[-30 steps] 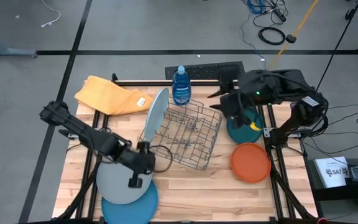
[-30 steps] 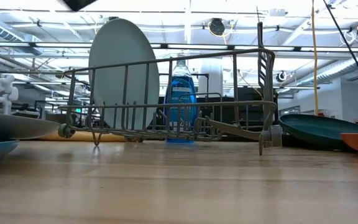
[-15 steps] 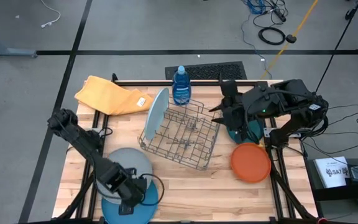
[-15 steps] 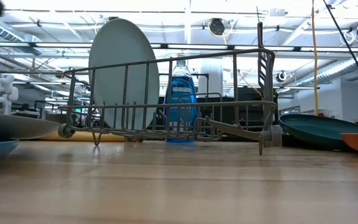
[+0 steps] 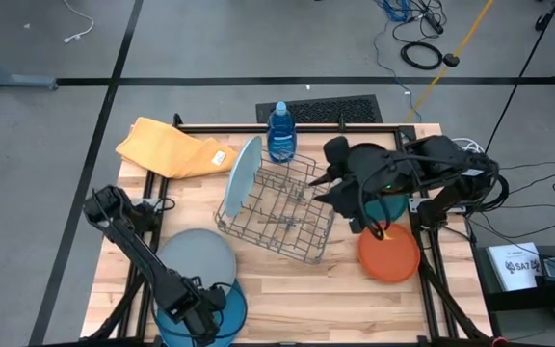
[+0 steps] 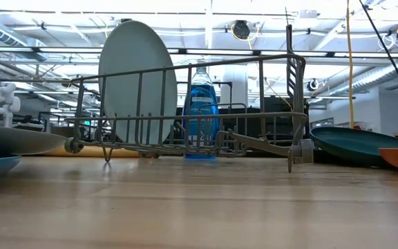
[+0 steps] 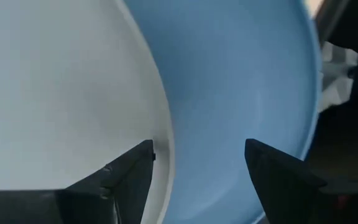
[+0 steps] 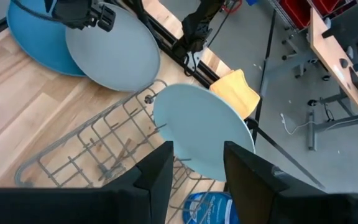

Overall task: Sort dishes
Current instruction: Put the gray plate into the dish rack

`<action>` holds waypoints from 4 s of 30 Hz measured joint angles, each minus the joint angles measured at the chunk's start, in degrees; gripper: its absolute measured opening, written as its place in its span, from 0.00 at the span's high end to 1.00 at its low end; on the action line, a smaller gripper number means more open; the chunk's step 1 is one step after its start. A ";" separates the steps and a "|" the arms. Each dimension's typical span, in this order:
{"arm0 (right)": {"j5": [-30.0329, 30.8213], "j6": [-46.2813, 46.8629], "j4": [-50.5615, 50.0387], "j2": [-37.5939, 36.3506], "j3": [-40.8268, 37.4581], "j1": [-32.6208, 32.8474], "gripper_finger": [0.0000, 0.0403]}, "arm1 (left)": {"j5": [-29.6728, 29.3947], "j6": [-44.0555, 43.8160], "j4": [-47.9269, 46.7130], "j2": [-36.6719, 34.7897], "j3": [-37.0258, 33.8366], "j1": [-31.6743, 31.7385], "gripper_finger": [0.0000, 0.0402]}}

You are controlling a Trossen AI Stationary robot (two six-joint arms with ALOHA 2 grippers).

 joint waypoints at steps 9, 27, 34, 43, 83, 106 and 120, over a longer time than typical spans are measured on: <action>-0.20 -0.12 0.61 1.85 0.00 0.02 0.67 | -0.33 -3.54 -1.15 5.38 0.00 -0.16 0.37; -0.22 -0.41 2.24 2.04 0.00 0.04 0.67 | 0.86 -8.05 -12.20 5.90 4.80 -0.18 0.37; -0.30 -0.59 2.55 2.04 0.00 0.04 0.67 | -2.81 -8.51 -15.84 5.90 4.90 -0.16 0.37; -0.40 -0.60 2.56 2.04 0.00 0.02 0.67 | -2.93 -9.97 -16.90 5.90 4.90 -0.16 0.51; -0.38 -0.69 3.40 2.04 0.00 0.22 0.67 | -19.75 -3.42 -46.18 -4.69 37.06 -0.57 1.00; -7.89 -5.43 4.10 2.04 -0.02 0.24 0.62 | -40.29 34.31 -20.80 -13.79 43.95 -0.01 1.00; -13.82 -10.90 8.17 2.67 -0.02 -0.84 0.42 | -33.41 43.42 -16.71 -13.83 43.95 3.70 1.00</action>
